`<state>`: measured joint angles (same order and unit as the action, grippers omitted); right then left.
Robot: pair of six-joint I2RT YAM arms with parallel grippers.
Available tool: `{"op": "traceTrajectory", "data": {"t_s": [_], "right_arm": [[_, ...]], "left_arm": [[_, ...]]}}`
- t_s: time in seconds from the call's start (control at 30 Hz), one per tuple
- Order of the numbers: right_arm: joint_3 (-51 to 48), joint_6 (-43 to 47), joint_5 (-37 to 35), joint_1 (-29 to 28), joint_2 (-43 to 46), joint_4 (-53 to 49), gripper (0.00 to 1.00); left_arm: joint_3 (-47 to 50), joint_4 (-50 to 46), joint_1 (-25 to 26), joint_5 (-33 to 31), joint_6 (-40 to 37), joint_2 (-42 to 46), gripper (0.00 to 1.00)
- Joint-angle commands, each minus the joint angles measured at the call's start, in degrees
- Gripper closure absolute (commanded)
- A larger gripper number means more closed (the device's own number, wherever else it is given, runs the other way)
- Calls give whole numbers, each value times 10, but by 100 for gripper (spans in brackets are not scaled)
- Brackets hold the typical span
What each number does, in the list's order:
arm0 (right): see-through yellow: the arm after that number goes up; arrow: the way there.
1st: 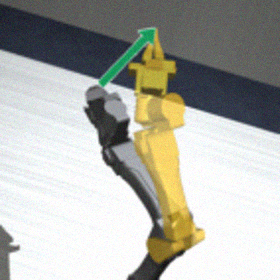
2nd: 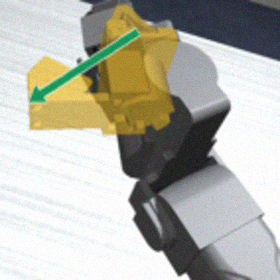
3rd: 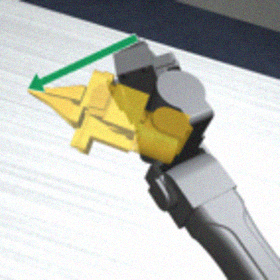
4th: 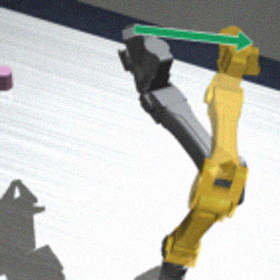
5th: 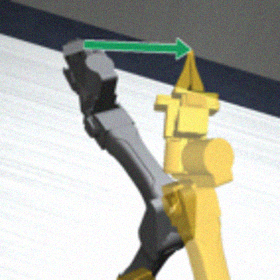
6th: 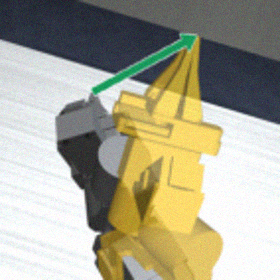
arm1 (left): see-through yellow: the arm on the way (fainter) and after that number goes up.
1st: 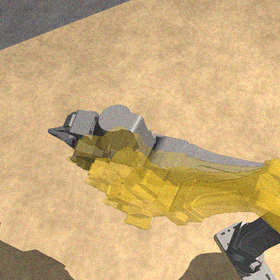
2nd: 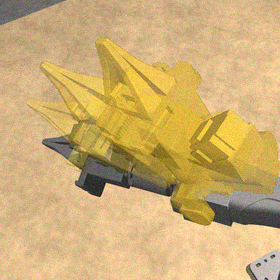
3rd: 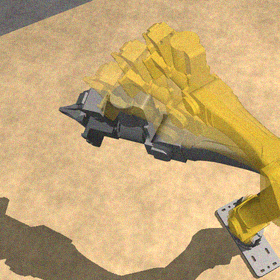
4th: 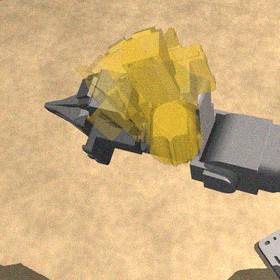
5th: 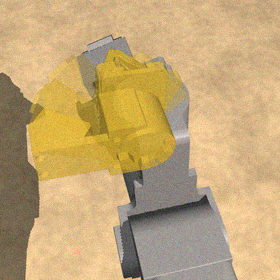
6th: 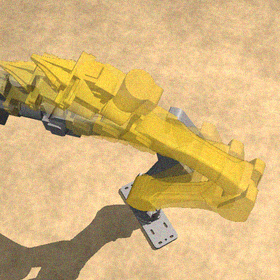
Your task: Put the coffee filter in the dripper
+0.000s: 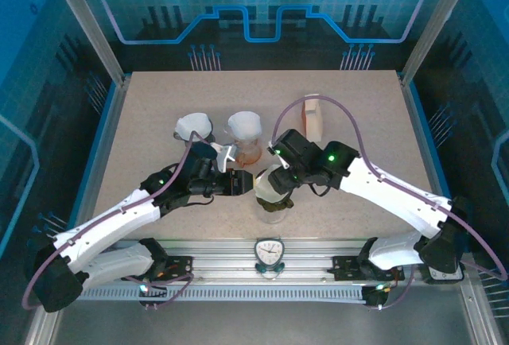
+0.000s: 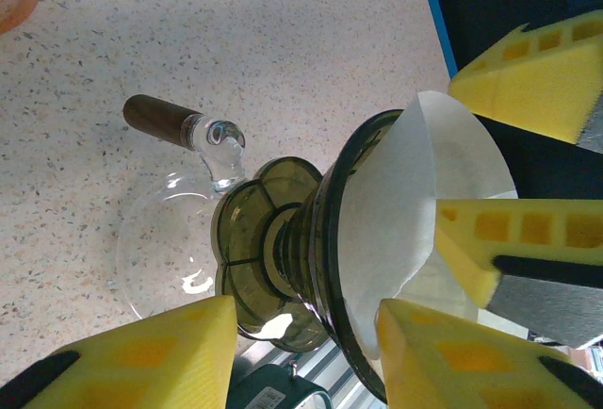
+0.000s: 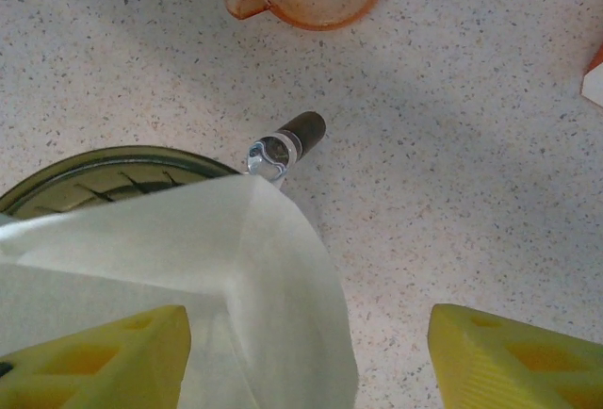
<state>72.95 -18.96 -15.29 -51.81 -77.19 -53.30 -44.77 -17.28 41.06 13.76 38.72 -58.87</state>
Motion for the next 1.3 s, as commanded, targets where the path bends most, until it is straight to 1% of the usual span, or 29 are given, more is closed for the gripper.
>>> {"op": "traceTrajectory", "data": {"t_s": [0.0, 0.33, 0.53, 0.77, 0.87, 0.93, 1.03, 1.07, 1.2, 1.27], "right_arm": [[-3, -7, -11, -6, -21, 16, 30], [-13, -5, -6, -9, -67, 23, 28], [-30, -10, -13, -9, -74, 34, 28], [-55, -17, -24, -10, -58, 63, 28], [-47, -15, -26, -11, -46, 71, 27], [-36, -14, -27, -12, -36, 71, 27], [-23, -18, -28, -12, -18, 68, 26], [-21, -20, -29, -12, -12, 67, 24], [-19, -30, -34, -12, 13, 63, 21], [-20, -32, -34, -13, 19, 57, 21]], "left_arm": [[15, 7, 1, -10, 6, 11, 54], [21, 11, 0, -11, 5, 15, 53], [22, 15, -1, -8, 8, 16, 52], [25, 20, -5, -9, 19, 36, 44], [24, 17, -5, -10, 19, 36, 43], [25, 19, -5, -7, 21, 36, 40], [27, 22, -5, -4, 23, 38, 35], [27, 23, -5, -5, 23, 39, 34], [25, 22, -5, -4, 23, 39, 33], [24, 26, -6, 0, 22, 37, 27]]}}
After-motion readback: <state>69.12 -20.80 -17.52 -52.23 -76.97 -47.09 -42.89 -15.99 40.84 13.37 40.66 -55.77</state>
